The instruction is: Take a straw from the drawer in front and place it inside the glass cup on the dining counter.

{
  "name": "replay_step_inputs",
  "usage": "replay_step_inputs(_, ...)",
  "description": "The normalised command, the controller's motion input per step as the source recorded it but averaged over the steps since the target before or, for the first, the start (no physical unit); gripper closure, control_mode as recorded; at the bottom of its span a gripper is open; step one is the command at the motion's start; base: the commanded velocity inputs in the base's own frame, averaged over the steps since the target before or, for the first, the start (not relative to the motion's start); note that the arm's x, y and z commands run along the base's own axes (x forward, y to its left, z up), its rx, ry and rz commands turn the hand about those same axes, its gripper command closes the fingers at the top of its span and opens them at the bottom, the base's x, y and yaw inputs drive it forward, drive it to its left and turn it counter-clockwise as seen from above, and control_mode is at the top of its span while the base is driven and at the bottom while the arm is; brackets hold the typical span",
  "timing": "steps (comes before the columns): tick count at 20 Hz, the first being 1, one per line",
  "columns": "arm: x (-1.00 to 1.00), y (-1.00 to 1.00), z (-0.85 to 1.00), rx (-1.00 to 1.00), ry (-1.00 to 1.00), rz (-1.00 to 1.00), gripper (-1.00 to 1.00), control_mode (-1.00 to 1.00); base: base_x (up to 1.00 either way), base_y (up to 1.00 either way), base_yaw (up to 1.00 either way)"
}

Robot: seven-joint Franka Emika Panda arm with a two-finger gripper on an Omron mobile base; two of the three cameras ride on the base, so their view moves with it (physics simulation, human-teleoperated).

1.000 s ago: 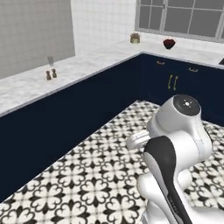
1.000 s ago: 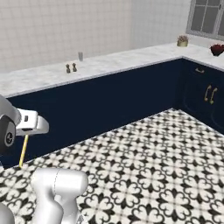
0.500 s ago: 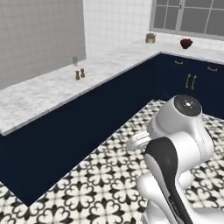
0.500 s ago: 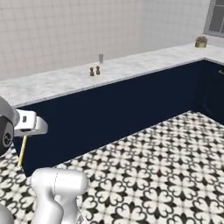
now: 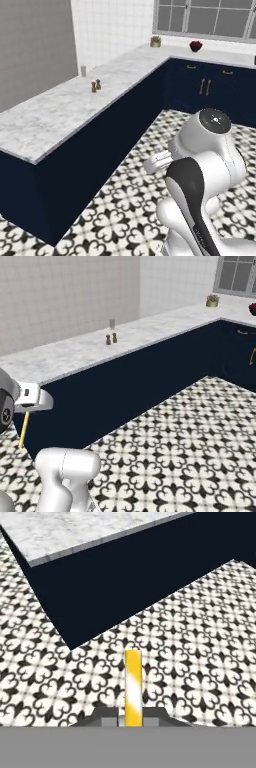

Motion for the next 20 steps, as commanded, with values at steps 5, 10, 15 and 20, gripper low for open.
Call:
replay_step_inputs(5,0.0,0.0,0.0,0.0,0.0,0.0,1.0,1.0,-0.04,1.0,-0.36)
replay_step_inputs(10,0.0,0.0,0.0,0.0,0.0,0.0,1.0,1.0,-0.24,1.0,-0.33)
replay_step_inputs(15,0.0,0.0,0.0,0.0,0.0,0.0,1.0,1.0,-0.3,1.0,-0.32)
replay_step_inputs(20,0.0,0.0,0.0,0.0,0.0,0.0,1.0,1.0,-0.09,1.0,-0.31)
